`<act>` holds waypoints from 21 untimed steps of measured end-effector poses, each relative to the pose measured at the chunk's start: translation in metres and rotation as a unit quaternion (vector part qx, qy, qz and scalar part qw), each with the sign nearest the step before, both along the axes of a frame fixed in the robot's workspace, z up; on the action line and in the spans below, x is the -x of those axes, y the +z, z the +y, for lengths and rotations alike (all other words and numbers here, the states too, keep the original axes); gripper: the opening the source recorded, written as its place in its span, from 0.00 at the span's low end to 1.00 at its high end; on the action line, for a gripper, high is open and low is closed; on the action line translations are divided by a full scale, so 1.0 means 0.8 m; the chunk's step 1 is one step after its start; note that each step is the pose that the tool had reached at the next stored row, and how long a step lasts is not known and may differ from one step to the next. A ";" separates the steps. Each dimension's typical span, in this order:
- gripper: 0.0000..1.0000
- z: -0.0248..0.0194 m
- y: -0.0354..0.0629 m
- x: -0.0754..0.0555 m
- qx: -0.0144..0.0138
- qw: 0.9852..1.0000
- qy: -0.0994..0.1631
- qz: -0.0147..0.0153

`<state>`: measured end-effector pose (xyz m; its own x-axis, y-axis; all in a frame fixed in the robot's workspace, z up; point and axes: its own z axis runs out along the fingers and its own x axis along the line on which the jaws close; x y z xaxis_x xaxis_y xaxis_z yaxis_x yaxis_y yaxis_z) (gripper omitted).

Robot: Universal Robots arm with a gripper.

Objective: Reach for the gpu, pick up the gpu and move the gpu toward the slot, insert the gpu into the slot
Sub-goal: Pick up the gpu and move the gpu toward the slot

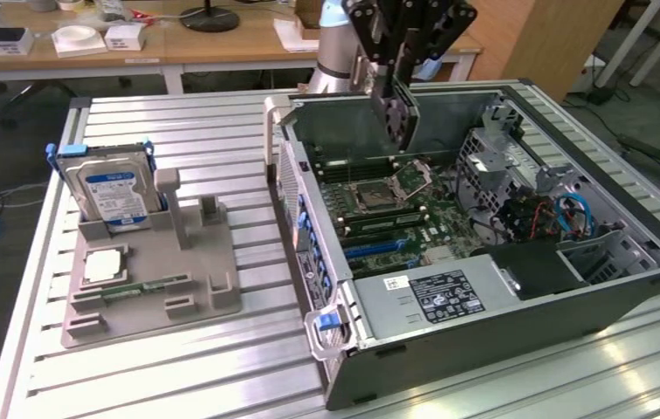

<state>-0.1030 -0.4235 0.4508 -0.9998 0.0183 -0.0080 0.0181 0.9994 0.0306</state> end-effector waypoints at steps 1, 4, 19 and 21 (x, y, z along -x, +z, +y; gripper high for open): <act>0.26 0.0000 0.000 -0.004 0.000 1.000 0.000 0.000; 0.26 0.0000 0.000 -0.015 0.000 1.000 0.000 0.000; 0.26 0.0000 -0.001 -0.071 0.000 1.000 0.000 0.000; 0.26 0.0000 -0.001 -0.078 0.000 1.000 0.000 0.000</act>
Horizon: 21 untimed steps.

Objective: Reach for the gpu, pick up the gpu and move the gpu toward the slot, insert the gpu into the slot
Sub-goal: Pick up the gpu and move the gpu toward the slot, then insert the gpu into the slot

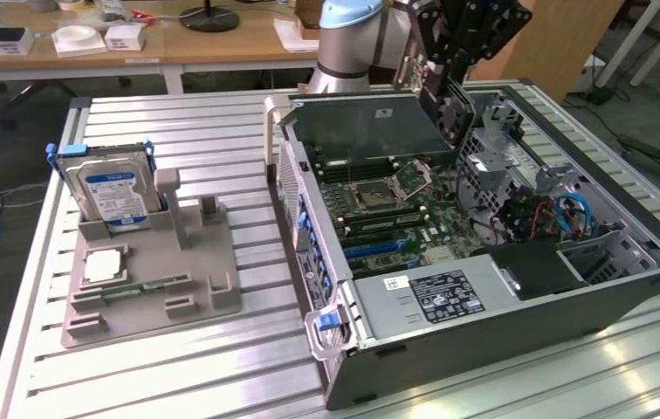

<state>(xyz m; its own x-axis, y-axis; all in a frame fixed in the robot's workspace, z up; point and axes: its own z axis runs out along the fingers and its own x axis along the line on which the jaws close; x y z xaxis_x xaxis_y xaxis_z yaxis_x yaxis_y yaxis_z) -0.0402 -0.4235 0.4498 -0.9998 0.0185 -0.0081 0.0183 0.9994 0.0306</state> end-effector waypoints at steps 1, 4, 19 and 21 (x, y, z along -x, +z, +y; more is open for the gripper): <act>0.26 0.0000 0.000 -0.004 0.000 1.000 0.000 0.000; 0.26 -0.0001 0.000 -0.010 0.000 1.000 0.000 0.000; 0.26 0.0000 -0.001 -0.010 0.000 1.000 0.000 0.000; 0.26 0.0000 -0.001 -0.010 0.000 1.000 0.000 0.000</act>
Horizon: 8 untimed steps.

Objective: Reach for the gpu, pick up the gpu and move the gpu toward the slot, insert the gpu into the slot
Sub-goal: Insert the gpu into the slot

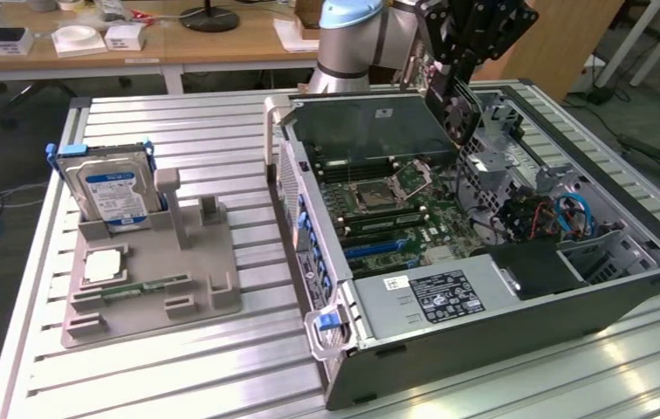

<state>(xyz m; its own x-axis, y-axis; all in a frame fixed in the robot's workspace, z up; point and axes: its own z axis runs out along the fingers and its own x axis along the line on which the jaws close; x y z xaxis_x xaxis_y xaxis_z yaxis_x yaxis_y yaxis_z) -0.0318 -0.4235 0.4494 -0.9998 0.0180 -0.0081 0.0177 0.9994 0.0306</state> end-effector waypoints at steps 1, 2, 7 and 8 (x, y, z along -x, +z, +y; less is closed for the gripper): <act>0.26 0.0000 0.000 0.000 0.000 1.000 0.002 0.000; 0.26 0.0000 0.000 0.000 0.000 1.000 0.006 0.000; 0.26 0.0000 0.000 0.000 0.000 0.999 0.042 0.000; 0.26 0.0000 0.000 0.000 0.000 0.999 0.052 0.000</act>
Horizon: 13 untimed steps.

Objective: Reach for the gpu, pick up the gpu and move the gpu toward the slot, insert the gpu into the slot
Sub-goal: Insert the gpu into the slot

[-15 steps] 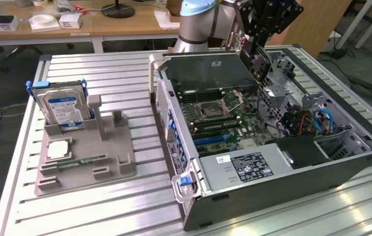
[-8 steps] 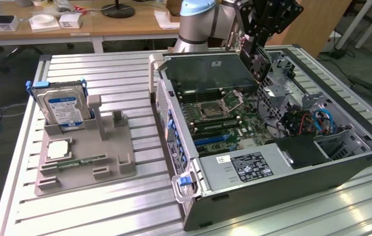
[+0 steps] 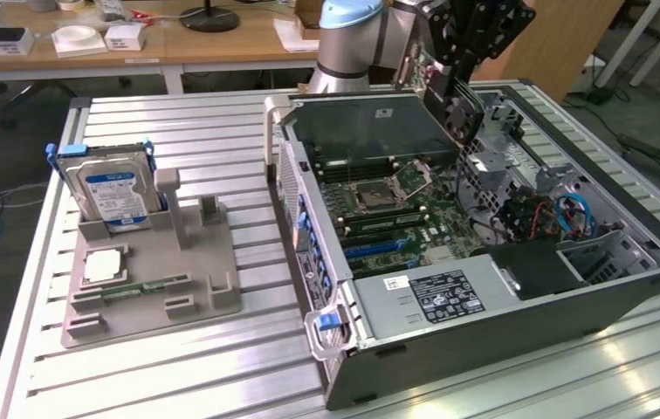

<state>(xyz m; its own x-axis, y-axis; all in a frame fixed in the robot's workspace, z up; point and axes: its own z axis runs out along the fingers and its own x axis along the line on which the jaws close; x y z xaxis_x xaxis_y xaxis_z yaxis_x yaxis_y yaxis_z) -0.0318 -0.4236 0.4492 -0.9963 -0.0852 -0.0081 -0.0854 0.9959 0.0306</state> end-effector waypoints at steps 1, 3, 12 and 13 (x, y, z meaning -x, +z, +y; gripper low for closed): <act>0.26 0.0000 0.000 0.000 0.000 1.000 0.009 0.000; 0.26 0.0000 0.000 0.000 0.000 1.000 0.026 0.000; 0.26 0.0000 -0.001 0.000 0.000 0.995 0.103 0.000; 0.26 0.0000 -0.001 0.000 0.000 0.994 0.111 0.000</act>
